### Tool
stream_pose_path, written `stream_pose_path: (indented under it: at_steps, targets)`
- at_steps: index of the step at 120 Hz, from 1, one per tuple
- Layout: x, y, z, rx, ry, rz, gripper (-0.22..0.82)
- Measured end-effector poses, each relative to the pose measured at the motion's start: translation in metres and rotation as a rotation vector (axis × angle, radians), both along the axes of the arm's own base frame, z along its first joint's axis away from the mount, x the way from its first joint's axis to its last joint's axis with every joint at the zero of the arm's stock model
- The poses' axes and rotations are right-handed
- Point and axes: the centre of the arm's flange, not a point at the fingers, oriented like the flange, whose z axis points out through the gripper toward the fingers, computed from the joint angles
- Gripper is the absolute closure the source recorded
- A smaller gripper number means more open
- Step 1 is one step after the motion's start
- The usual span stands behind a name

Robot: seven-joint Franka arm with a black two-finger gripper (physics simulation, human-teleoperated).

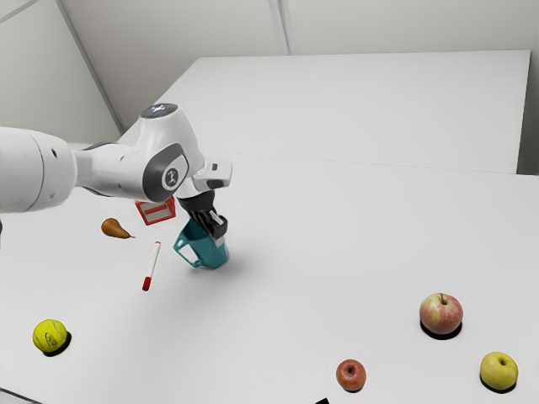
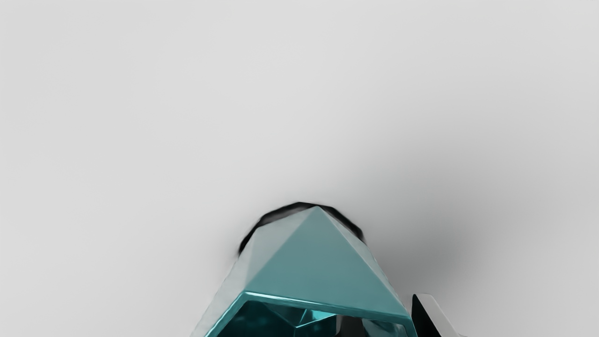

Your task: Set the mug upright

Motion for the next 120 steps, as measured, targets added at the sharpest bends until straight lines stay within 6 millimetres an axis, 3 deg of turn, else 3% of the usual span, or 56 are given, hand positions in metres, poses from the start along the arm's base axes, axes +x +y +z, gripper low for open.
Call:
stream_pose_path:
  at_steps: [21, 60, 90, 120]
  targets:
    - [0.000, -0.002, 0.007, -0.004, -0.013, 0.004, 0.45]
    - [-0.007, -0.005, 0.060, -0.028, -0.090, 0.006, 0.30]
    - [0.043, -0.005, 0.129, -0.017, -0.104, 0.026, 0.12]
    - [0.042, 0.004, 0.140, -0.012, 0.016, 0.078, 0.04]
